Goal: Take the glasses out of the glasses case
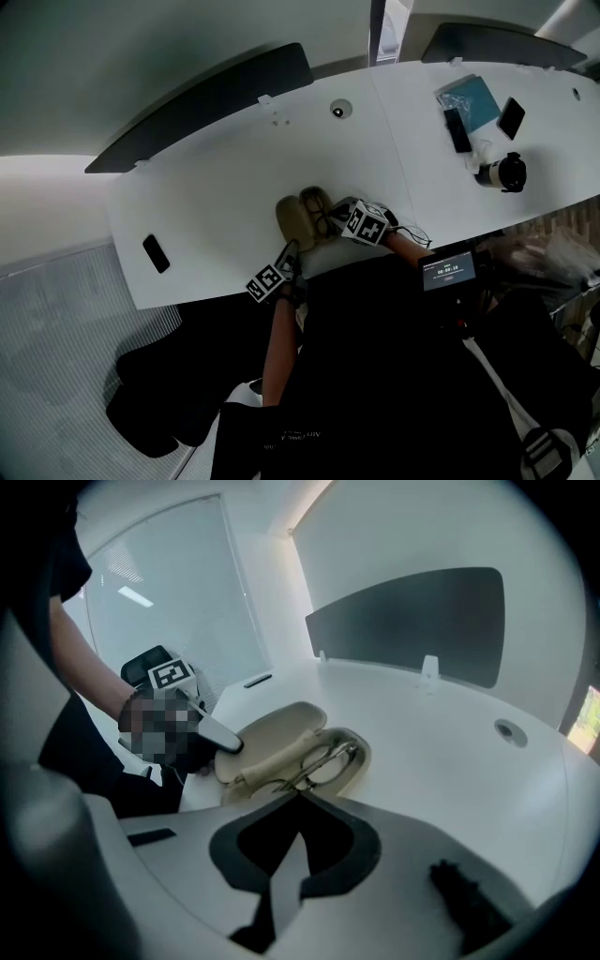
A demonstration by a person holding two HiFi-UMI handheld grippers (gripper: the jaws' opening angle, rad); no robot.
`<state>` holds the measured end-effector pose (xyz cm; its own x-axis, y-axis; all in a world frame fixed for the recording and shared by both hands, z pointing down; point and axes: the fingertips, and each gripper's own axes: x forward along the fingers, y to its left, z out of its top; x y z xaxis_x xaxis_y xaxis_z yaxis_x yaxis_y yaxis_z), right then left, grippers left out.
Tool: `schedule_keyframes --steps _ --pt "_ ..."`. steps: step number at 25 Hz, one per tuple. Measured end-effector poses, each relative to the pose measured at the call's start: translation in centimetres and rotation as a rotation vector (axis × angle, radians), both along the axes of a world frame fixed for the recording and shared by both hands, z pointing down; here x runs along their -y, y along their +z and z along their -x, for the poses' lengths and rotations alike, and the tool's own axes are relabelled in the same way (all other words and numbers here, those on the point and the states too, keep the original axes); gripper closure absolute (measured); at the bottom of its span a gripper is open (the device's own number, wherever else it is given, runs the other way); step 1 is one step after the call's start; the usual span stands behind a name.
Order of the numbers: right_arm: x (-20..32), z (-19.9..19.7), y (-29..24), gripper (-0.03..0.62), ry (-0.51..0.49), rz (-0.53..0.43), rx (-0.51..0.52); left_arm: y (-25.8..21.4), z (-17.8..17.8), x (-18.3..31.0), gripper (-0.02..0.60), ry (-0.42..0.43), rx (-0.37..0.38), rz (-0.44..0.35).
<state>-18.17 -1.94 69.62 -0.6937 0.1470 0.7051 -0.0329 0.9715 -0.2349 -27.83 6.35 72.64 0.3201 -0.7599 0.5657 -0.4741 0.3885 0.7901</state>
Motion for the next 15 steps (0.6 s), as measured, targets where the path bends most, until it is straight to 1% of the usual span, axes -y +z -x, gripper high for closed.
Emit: schedule_keyframes --steps 2,4,7,10,11,13,15 --pt "0.1 0.1 -0.2 0.586 0.026 0.03 0.013 -0.1 -0.1 0.1 0.453 -0.009 -0.019 -0.009" --pt "0.3 0.2 -0.5 0.586 0.087 0.102 0.024 -0.7 -0.5 0.5 0.505 -0.011 -0.025 -0.018" --pt "0.9 0.2 -0.6 0.585 0.189 0.207 0.029 -1.2 -1.3 0.7 0.5 0.01 -0.002 0.002" --pt "1.2 0.1 -0.3 0.581 0.234 0.257 0.017 -1.3 -1.9 0.8 0.5 -0.007 -0.007 0.019" --pt "1.2 0.1 -0.2 0.571 0.248 0.277 0.014 -1.4 -2.1 0.8 0.5 -0.02 -0.01 0.021" --pt "1.3 0.0 -0.1 0.556 0.285 0.337 0.02 -1.4 -2.3 0.7 0.5 -0.038 -0.014 0.022" --pt "1.3 0.1 -0.1 0.537 0.322 0.417 0.041 -1.4 -2.4 0.6 0.5 -0.036 -0.016 0.022"
